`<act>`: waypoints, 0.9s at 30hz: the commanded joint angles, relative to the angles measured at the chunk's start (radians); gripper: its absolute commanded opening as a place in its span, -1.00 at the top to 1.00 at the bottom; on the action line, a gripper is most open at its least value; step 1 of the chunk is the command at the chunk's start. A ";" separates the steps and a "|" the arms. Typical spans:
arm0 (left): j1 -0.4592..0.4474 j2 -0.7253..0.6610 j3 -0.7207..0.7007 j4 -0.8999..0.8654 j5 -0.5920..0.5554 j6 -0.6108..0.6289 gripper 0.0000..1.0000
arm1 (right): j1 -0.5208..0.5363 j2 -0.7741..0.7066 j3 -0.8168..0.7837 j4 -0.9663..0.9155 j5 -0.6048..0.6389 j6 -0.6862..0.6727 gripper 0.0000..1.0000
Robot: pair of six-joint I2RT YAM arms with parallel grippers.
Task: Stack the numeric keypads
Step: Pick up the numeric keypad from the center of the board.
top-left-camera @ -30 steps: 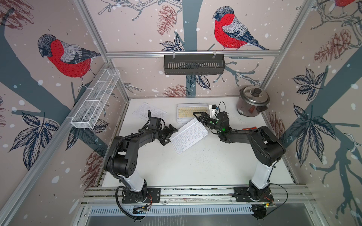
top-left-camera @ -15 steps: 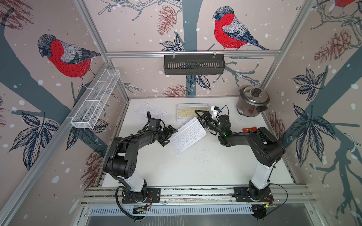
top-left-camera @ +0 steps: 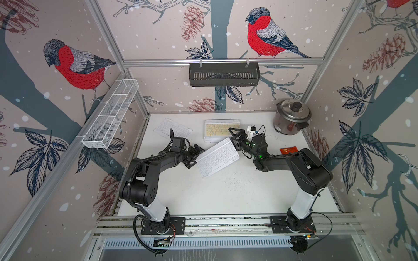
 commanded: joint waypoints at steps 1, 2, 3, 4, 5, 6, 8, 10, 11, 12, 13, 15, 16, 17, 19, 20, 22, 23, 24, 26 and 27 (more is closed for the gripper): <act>-0.012 -0.004 0.000 0.237 0.156 -0.040 -0.93 | 0.029 0.019 -0.023 0.034 -0.117 0.154 -0.99; -0.012 -0.003 -0.001 0.241 0.156 -0.042 -0.93 | 0.033 0.026 -0.021 0.055 -0.118 0.169 -0.99; -0.012 -0.004 -0.004 0.243 0.157 -0.043 -0.93 | 0.035 0.030 -0.018 0.067 -0.116 0.181 -0.99; -0.012 -0.004 -0.003 0.241 0.157 -0.044 -0.93 | 0.037 0.031 -0.018 0.080 -0.112 0.192 -0.99; -0.011 -0.007 -0.003 0.242 0.156 -0.042 -0.93 | 0.040 0.031 -0.023 0.097 -0.103 0.203 -0.99; -0.012 -0.007 -0.004 0.242 0.157 -0.042 -0.93 | 0.042 0.028 -0.027 0.106 -0.097 0.211 -0.99; -0.011 -0.009 -0.006 0.243 0.156 -0.044 -0.93 | 0.045 0.021 -0.038 0.126 -0.082 0.227 -0.99; -0.012 -0.012 -0.009 0.245 0.155 -0.046 -0.93 | 0.046 0.017 -0.053 0.152 -0.066 0.249 -0.99; -0.011 -0.011 -0.010 0.246 0.154 -0.047 -0.93 | 0.045 0.015 -0.058 0.154 -0.062 0.259 -0.99; -0.012 -0.014 -0.012 0.247 0.156 -0.046 -0.93 | 0.045 0.011 -0.060 0.153 -0.061 0.263 -0.99; -0.011 -0.014 -0.012 0.244 0.156 -0.047 -0.93 | 0.045 0.005 -0.064 0.149 -0.059 0.261 -0.99; -0.012 -0.016 -0.011 0.240 0.156 -0.043 -0.93 | 0.043 -0.015 -0.067 0.109 -0.060 0.250 -0.99; -0.012 -0.016 -0.009 0.237 0.156 -0.042 -0.93 | 0.042 -0.029 -0.067 0.073 -0.063 0.237 -0.99; -0.012 -0.016 -0.010 0.236 0.155 -0.042 -0.93 | 0.041 -0.043 -0.061 0.034 -0.069 0.222 -0.99; -0.011 -0.012 -0.009 0.237 0.155 -0.040 -0.93 | 0.039 -0.070 -0.042 -0.054 -0.095 0.188 -0.99; -0.011 -0.009 -0.007 0.238 0.156 -0.040 -0.93 | 0.041 -0.076 -0.037 -0.081 -0.109 0.177 -0.99; -0.011 -0.001 -0.007 0.241 0.160 -0.040 -0.93 | 0.039 -0.097 -0.019 -0.173 -0.143 0.135 -0.99; -0.012 0.003 -0.006 0.243 0.159 -0.040 -0.93 | 0.039 -0.110 -0.007 -0.232 -0.158 0.101 -0.99; -0.012 0.005 -0.007 0.245 0.161 -0.040 -0.93 | 0.039 -0.123 0.011 -0.309 -0.171 0.050 -0.99; -0.011 0.011 -0.007 0.251 0.162 -0.040 -0.93 | 0.034 -0.139 0.031 -0.420 -0.186 -0.024 -0.99; -0.012 0.014 -0.007 0.253 0.163 -0.040 -0.93 | 0.033 -0.144 0.037 -0.456 -0.197 -0.055 -0.99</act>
